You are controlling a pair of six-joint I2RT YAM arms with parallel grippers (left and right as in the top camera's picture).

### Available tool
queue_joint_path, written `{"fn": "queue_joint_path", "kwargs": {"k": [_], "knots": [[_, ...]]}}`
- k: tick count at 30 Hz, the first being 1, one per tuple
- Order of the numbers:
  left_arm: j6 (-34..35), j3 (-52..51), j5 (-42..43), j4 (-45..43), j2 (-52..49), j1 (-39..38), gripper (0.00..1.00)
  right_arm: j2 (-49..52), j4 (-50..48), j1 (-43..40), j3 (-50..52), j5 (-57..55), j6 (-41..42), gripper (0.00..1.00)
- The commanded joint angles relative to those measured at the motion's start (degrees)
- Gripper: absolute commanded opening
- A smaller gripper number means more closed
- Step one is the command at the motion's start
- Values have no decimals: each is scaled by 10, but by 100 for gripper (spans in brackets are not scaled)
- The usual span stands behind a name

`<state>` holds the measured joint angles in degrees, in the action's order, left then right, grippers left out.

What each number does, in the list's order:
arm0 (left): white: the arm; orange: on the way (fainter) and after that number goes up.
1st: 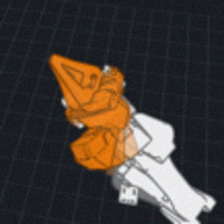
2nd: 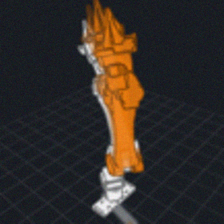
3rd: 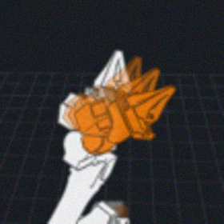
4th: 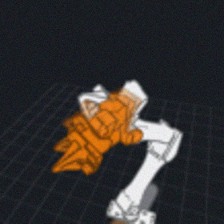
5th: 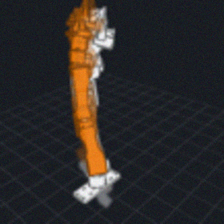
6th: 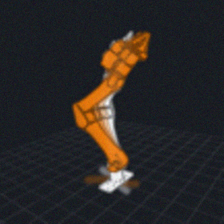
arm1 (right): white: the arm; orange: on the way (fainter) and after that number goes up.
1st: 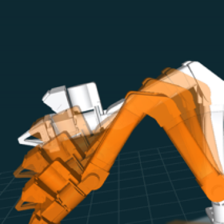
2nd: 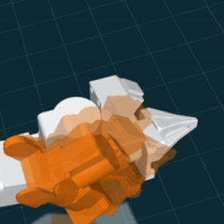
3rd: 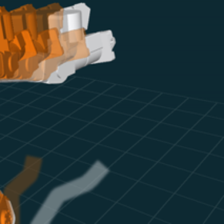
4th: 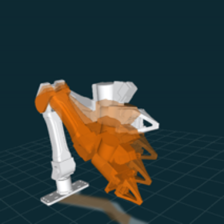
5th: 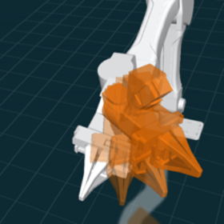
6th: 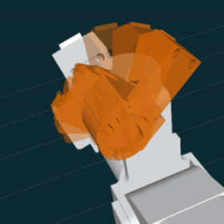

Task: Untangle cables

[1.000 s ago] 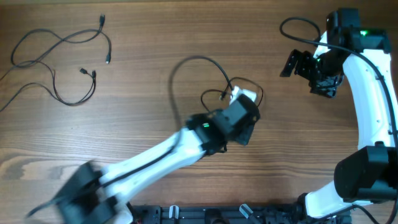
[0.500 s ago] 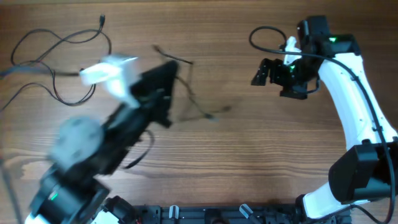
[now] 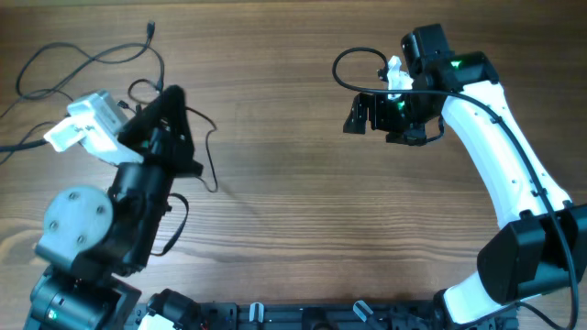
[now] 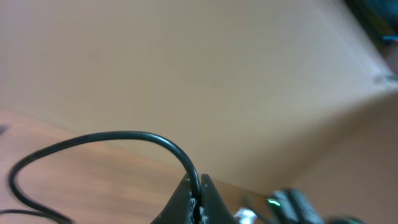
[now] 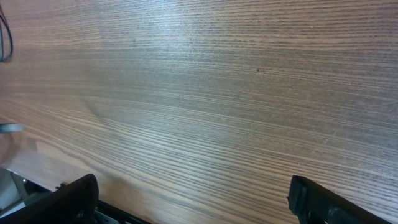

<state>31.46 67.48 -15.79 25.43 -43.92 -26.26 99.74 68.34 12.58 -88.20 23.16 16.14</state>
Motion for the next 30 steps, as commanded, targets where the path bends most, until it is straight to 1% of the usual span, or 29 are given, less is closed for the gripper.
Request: {"fn": "queue_joint_path", "kwargs": {"k": [1,4,9,13,17,19,22,23,26,30], "knots": [[61,5,-79,28,-8,33,4,-6,-4,1,6,9,-10,100],[108,5,-79,53,-15,66,4,-6,-6,1,6,9,-10,100],[229,5,-78,97,-28,124,4,-6,-6,1,6,9,-9,100],[246,5,-78,115,-33,150,4,-6,-6,1,6,9,-10,100],[253,5,-79,153,-39,173,4,-6,-8,1,6,9,-10,100],[267,5,-79,172,-43,185,4,-6,-11,1,6,9,-10,100],[310,5,-78,209,-54,211,4,-6,-15,1,6,9,-10,100],[337,5,-69,221,-61,226,4,-6,-15,1,6,9,-9,100],[351,5,-2,205,-71,242,4,-6,-17,1,6,9,-9,100],[340,5,138,119,-82,243,4,-6,-18,1,6,9,-10,100]]}}
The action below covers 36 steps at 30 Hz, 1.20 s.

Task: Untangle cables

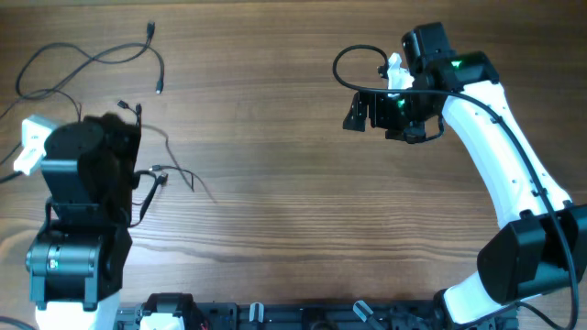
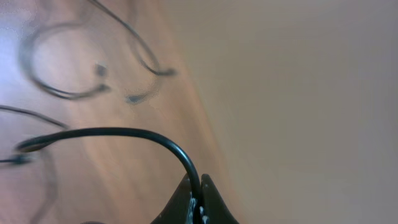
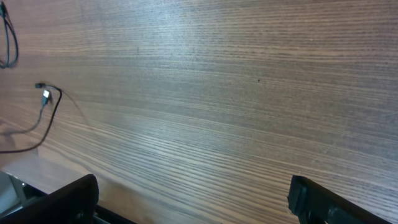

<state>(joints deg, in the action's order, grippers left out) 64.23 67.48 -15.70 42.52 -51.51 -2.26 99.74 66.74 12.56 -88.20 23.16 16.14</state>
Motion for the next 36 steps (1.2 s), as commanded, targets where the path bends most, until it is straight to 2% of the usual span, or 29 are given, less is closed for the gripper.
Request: {"fn": "queue_joint_path", "kwargs": {"k": [1,4,6,15,22,24,26,28,36], "knots": [[-9,5,175,-80,-10,3,4,-6,-2,2,6,9,-9,100],[-64,5,263,-135,-16,3,4,-6,-1,2,6,9,-9,100],[-73,5,272,-128,-17,3,4,-6,-1,2,6,9,-9,100],[-263,5,265,30,-56,4,4,-6,-5,2,6,9,-9,100],[-280,5,115,73,-75,45,4,-6,-3,2,6,9,-9,100],[-280,5,30,87,-75,63,7,-6,-3,2,6,9,-9,100],[-280,5,-67,105,-75,83,4,-6,-4,2,6,9,-9,100],[-280,5,-123,112,-75,102,4,-6,-6,2,6,9,-9,100],[-280,4,-212,110,-87,196,4,-6,-16,2,6,9,-7,100]]}}
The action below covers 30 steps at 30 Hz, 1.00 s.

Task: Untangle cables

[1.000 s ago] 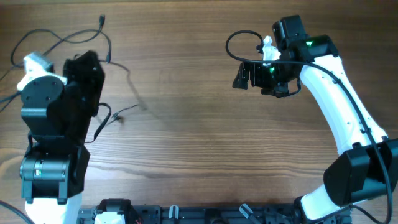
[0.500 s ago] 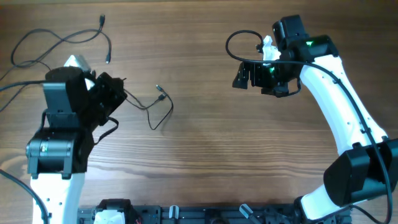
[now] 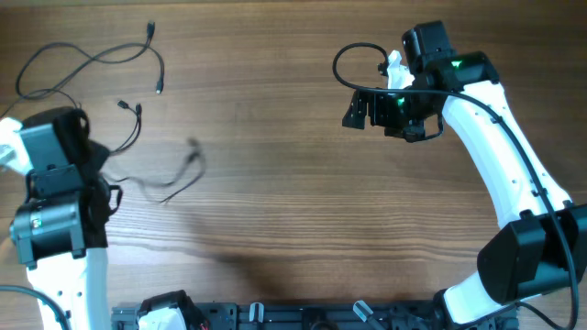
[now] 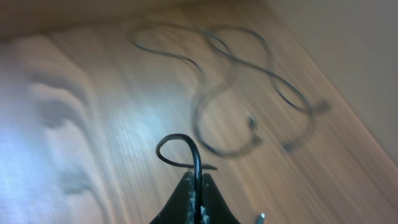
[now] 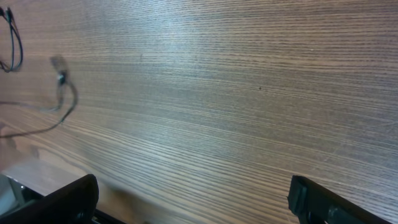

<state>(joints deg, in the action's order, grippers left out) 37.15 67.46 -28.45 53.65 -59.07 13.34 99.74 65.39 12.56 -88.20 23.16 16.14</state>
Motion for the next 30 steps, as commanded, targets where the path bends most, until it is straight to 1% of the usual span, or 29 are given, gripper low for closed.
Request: {"fn": "queue_joint_path", "kwargs": {"k": [1,7,11,21,25,27,28,30], "knots": [[-10,5,-87,-3,-18,53,4,-6,-3,2,6,9,-7,100],[-9,5,-87,-8,-82,126,4,-6,-8,2,6,9,-8,100],[-10,5,-87,-35,-134,158,4,-6,-11,2,6,9,-11,100],[-9,5,-87,-178,-209,248,4,-6,-13,2,6,9,-11,99],[-9,5,-87,-236,-240,298,4,-6,-15,2,6,9,-11,100],[-9,5,-87,-255,-257,317,9,-6,-15,2,6,9,-10,100],[-9,5,-87,-262,-264,322,15,-6,-15,2,6,9,-9,100],[-10,5,-87,-275,-283,336,29,-6,-15,2,6,9,-9,100]]}}
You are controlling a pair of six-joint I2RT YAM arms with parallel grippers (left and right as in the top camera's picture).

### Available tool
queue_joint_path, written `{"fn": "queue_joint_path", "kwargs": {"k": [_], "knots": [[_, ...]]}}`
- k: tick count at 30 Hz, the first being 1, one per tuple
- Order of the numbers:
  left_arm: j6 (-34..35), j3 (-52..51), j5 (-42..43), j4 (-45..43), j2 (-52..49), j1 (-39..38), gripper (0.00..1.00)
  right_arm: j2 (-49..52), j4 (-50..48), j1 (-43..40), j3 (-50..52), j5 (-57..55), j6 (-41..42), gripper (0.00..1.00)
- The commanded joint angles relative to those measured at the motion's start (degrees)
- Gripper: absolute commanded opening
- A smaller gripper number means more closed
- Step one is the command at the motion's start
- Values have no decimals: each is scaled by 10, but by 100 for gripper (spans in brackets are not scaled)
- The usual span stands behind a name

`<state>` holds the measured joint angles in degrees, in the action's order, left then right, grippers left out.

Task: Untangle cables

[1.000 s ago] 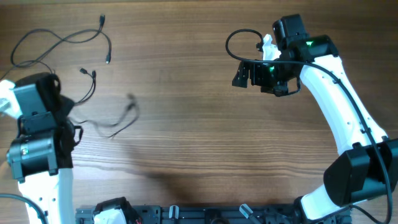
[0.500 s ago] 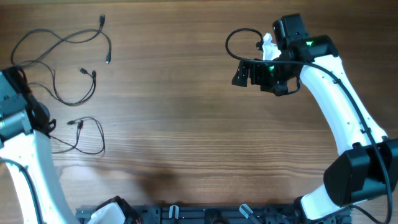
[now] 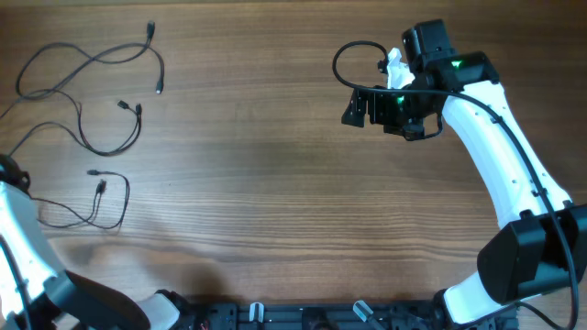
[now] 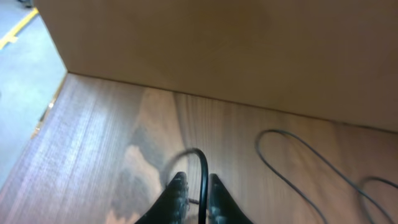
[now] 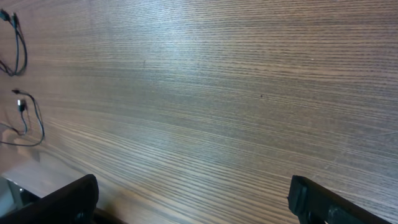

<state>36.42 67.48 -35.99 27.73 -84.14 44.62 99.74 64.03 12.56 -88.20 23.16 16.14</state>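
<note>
Three thin black cables lie apart on the left of the wooden table. The top cable point(image 3: 92, 57) winds along the back. The second cable point(image 3: 136, 133) curves below it. The third cable point(image 3: 122, 203) loops near the left edge, its plugs point(image 3: 95, 179) pointing back. In the left wrist view my left gripper point(image 4: 196, 182) is low over the table, its fingers slightly parted with a black cable point(image 4: 204, 163) running between them; it is out of the overhead view. My right gripper point(image 3: 365, 110) hangs wide open and empty at the back right, also shown in its own view point(image 5: 196, 205).
Behind the table's left end stands a plain brown wall point(image 4: 249, 50), with floor point(image 4: 18, 56) beyond the table's edge. The right arm's own black cable point(image 3: 341, 66) loops in the air by its wrist. Bare wood point(image 3: 293, 183) fills the middle and right.
My left arm has gone from the table's left side to off its left edge. Its fingers, then pinched on the cable, now stand slightly apart. The third cable now lies still in a loop.
My left gripper was shut on a cable among the pile at the back left. Then it was lower and further left with the cable trailing behind, then nearer the left edge. Now three cables lie apart and the fingers have parted. The right arm stayed open in place.
</note>
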Motion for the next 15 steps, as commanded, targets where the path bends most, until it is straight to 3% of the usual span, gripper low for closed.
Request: {"fn": "queue_joint_path", "kwargs": {"k": [1,4,5,6,8,10,12,15], "knots": [[-2,4,-12,-19,-44,30,29,-6,-2,2,6,9,-9,100],[-2,4,-9,-28,-70,41,29,-6,-2,2,6,9,-4,100],[-2,4,-4,-30,-81,42,33,-6,-2,2,6,9,2,100],[-2,4,-2,-31,-90,43,44,-6,-2,2,6,9,6,100],[-2,4,4,-36,-107,43,78,-6,-4,2,6,9,6,100],[-2,4,6,-42,-117,43,88,-6,-3,2,6,9,6,100],[-2,4,8,-44,-125,43,89,-6,-3,2,6,9,6,100],[-2,4,19,-50,-127,43,73,-6,-4,2,6,9,6,100]]}}
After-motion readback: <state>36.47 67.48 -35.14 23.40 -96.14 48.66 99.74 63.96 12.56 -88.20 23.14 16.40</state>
